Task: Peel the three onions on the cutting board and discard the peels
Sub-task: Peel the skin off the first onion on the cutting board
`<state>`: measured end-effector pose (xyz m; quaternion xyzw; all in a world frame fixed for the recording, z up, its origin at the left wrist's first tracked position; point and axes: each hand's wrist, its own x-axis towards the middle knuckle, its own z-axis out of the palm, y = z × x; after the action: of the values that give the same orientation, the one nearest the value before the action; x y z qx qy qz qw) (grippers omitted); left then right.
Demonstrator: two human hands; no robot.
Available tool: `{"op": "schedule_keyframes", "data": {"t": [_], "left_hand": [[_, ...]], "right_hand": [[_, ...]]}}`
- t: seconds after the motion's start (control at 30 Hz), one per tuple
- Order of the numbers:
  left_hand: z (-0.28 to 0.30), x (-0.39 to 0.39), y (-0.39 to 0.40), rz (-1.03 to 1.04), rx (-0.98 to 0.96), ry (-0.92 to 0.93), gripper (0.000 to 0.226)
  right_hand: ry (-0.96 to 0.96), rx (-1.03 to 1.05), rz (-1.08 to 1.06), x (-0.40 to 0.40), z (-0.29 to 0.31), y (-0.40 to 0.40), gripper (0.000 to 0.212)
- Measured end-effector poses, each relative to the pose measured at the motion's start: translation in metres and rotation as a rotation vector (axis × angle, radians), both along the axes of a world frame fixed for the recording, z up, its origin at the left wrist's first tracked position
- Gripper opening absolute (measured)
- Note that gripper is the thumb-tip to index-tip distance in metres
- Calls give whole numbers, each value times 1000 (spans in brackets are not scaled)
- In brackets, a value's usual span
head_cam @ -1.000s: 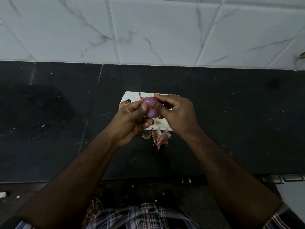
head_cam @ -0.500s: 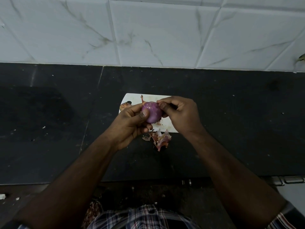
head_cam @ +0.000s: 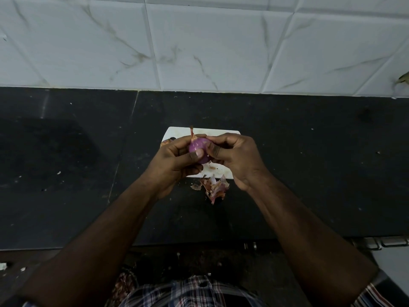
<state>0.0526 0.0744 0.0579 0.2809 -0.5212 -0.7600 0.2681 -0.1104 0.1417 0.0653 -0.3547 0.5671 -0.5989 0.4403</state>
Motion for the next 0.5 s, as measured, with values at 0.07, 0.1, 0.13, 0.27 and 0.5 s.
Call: {"op": "schedule_keyframes", "data": {"t": [0.07,0.1,0.13,0.27,0.5], "left_hand": [[0,-4,3,47,-24,-12,35],[-1,-5,5,70,-28,-10,30],[-1,-6,6,92,-28,-6,26],[-2,-11,8,158,-32,5,16],[0,-13,4,294,-4,-89,36]], "right_hand": [[70,-9,-41,2,-2,-1,19],[157,-23,-68,4,-5,-1,20],[252,-41,-90,5,-7,-1,21],[460,-118,-141,10,-10,-1,26],[192,-65,-10,8,-8,2,28]]}}
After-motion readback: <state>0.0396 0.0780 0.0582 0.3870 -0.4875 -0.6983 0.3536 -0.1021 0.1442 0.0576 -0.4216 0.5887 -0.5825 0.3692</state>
